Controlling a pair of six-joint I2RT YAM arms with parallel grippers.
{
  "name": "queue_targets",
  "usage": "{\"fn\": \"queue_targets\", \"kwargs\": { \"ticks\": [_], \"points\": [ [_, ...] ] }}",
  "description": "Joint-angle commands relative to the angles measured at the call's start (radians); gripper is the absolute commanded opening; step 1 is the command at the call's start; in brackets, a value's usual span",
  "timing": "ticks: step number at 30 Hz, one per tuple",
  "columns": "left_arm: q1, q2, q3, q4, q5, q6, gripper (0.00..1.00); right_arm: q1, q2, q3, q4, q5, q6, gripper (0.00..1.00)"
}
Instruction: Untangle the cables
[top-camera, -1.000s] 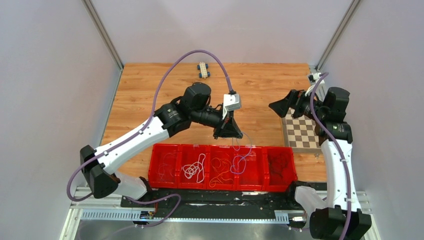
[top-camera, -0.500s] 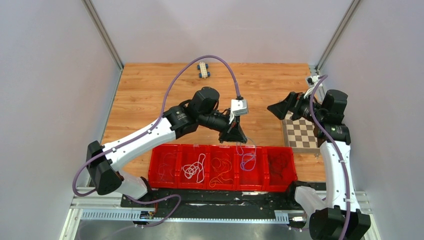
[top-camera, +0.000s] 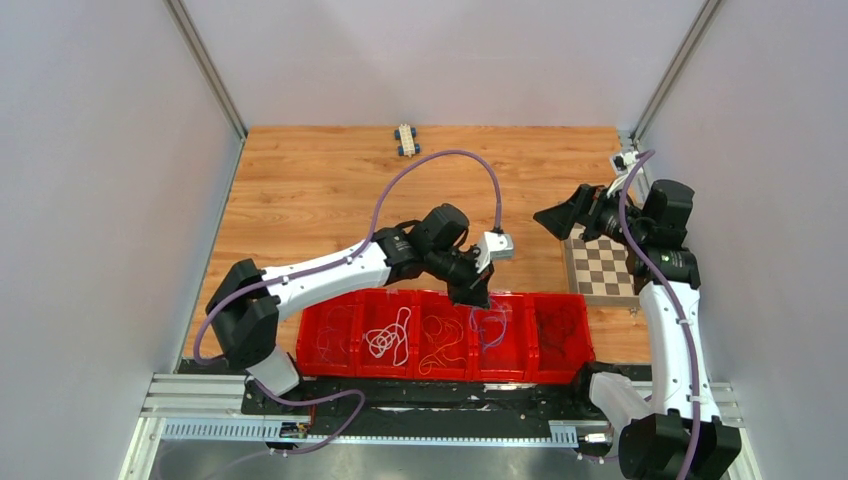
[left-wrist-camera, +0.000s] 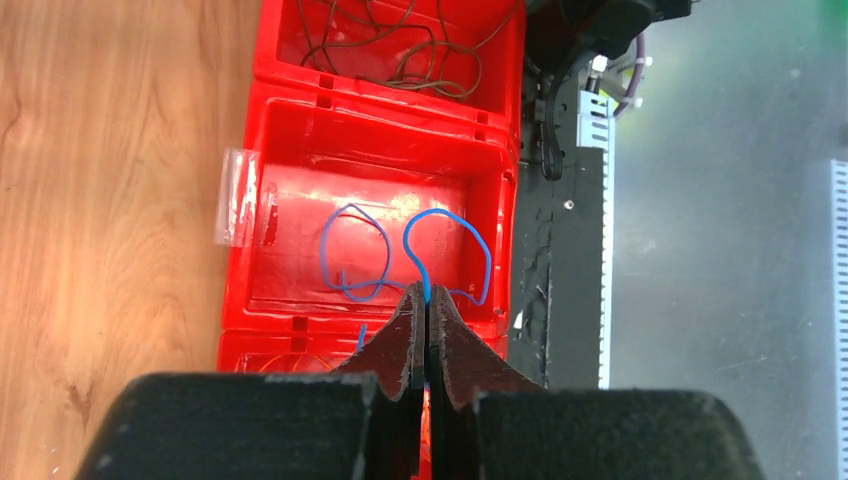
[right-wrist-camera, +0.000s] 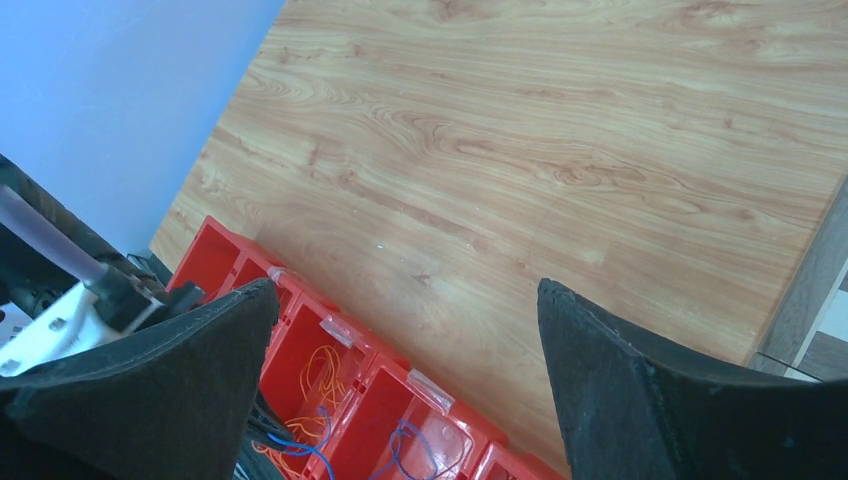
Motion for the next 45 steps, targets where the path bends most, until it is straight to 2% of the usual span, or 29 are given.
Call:
{"fn": "queue_targets", "kwargs": {
  "ticks": [1, 7, 13, 15, 19, 20, 23, 27, 30, 31, 33, 35, 37, 39, 42, 45],
  "points": [
    [-0.042, 0.009, 0.011, 0.037, -0.047, 0.055, 0.0, -0.007, -0.018, -0.009, 0.04, -0.017, 0.017, 1.0],
    [-0.09, 0.085, 0.021, 0.071, -0.05, 0.045, 0.0, -0.009, -0.018, -0.006, 0.041, -0.013, 0.016, 1.0],
    [-0.093, 0.156, 0.052, 0.089, -0.059, 0.055, 0.02, -0.014, -0.022, -0.008, 0.037, -0.016, 0.017, 1.0],
    [-0.093, 0.179, 0.077, 0.06, -0.068, 0.075, 0.08, -0.014, -0.019, -0.009, 0.037, -0.017, 0.016, 1.0],
    [-0.085, 0.192, 0.139, -0.039, -0.063, 0.122, 0.33, -0.014, -0.009, 0.006, 0.034, -0.023, 0.007, 1.0],
    [-0.079, 0.175, 0.142, -0.047, -0.057, 0.124, 0.42, -0.014, -0.007, 0.01, 0.034, -0.024, 0.005, 1.0],
    [-0.038, 0.135, 0.151, -0.082, -0.021, 0.119, 0.58, -0.014, 0.002, 0.022, 0.028, -0.026, -0.011, 1.0],
    [0.018, 0.076, 0.217, -0.191, 0.017, 0.129, 0.69, -0.014, 0.028, 0.073, -0.001, -0.026, -0.055, 1.0],
    [0.11, 0.005, 0.245, -0.252, 0.073, 0.102, 0.8, -0.014, 0.059, 0.128, -0.046, -0.019, -0.11, 1.0],
    [0.135, -0.026, 0.247, -0.263, 0.098, 0.082, 0.92, -0.014, 0.073, 0.146, -0.067, -0.014, -0.132, 1.0],
    [0.213, -0.057, 0.269, -0.312, 0.118, 0.072, 0.99, -0.014, 0.109, 0.182, -0.116, -0.002, -0.182, 1.0],
    [0.296, -0.061, 0.343, -0.423, 0.091, 0.11, 1.0, -0.014, 0.153, 0.223, -0.172, 0.025, -0.253, 1.0],
    [0.394, -0.034, 0.495, -0.565, 0.052, 0.15, 1.0, -0.013, 0.202, 0.263, -0.234, 0.064, -0.348, 1.0],
    [0.52, 0.009, 0.588, -0.69, 0.05, 0.171, 1.0, -0.012, 0.249, 0.291, -0.273, 0.131, -0.428, 1.0],
    [0.778, 0.053, 0.615, -0.784, 0.083, 0.133, 1.0, -0.003, 0.326, 0.32, -0.322, 0.208, -0.512, 1.0],
    [0.972, 0.06, 0.54, -0.777, 0.085, 0.091, 1.0, 0.035, 0.375, 0.309, -0.339, 0.279, -0.56, 1.0]
  ]
}}
